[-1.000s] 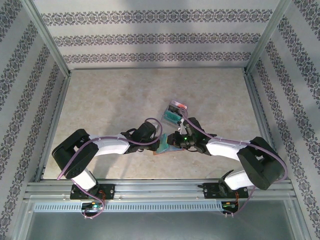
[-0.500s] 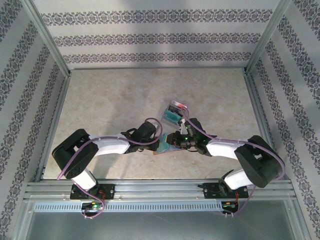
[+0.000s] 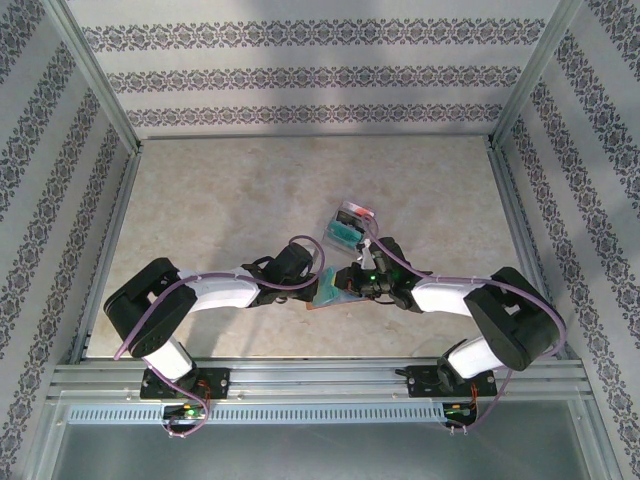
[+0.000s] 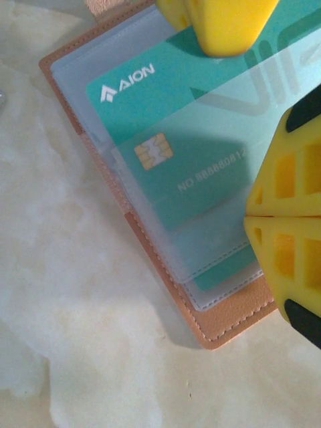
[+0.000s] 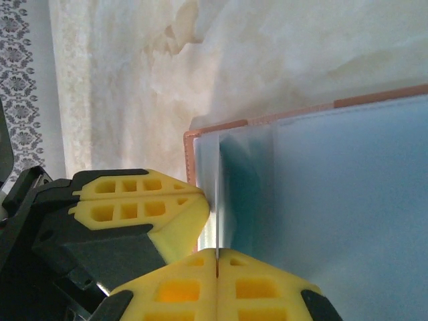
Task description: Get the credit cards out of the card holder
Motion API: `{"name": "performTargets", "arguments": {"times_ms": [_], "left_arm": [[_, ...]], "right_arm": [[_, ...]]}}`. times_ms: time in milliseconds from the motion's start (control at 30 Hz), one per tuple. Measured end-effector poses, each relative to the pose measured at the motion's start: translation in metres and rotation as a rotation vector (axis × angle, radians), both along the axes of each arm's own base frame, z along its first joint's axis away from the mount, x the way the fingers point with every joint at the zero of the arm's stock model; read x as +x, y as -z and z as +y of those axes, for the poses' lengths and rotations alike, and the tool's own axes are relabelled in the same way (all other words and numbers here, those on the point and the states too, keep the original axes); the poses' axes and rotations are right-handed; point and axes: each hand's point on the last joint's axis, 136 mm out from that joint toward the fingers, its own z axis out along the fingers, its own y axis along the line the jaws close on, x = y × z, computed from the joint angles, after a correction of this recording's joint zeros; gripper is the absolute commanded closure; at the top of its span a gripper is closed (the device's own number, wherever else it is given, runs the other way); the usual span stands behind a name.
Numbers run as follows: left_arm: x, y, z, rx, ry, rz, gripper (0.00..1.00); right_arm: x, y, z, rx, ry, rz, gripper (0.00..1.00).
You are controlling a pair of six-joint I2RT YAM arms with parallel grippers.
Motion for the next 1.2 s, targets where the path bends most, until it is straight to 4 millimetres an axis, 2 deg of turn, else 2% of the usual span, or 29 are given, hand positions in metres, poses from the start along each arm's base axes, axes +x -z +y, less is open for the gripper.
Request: {"name": "performTargets", "arguments": {"times_ms": [467,833,1000,1200], "left_arm": [[0.003,0.001,0.008,0.029,-0.024,-0.009,0.91],[0.011,-0.001,0.024,0.069,-0.046,-0.026,0.9],[0.016,-0.005,0.033,0.086,-0.058,-0.039,0.81],[0.016,-0.016,0.033,0.075,-0.05,-0.059,0.61]], "right_arm": [[-0.004,-0.011,-0.032,-0.195,0.01,-0.087,0.96],[0.011,-0.043,-0.033,-0.281,-0.064,-0.204,0.97],[0.027,-0.064,-0.033,-0.335,-0.112,-0.291,0.97],[0.05,-0.086,-0.032,-0.437,-0.211,-0.414,0.98]]}}
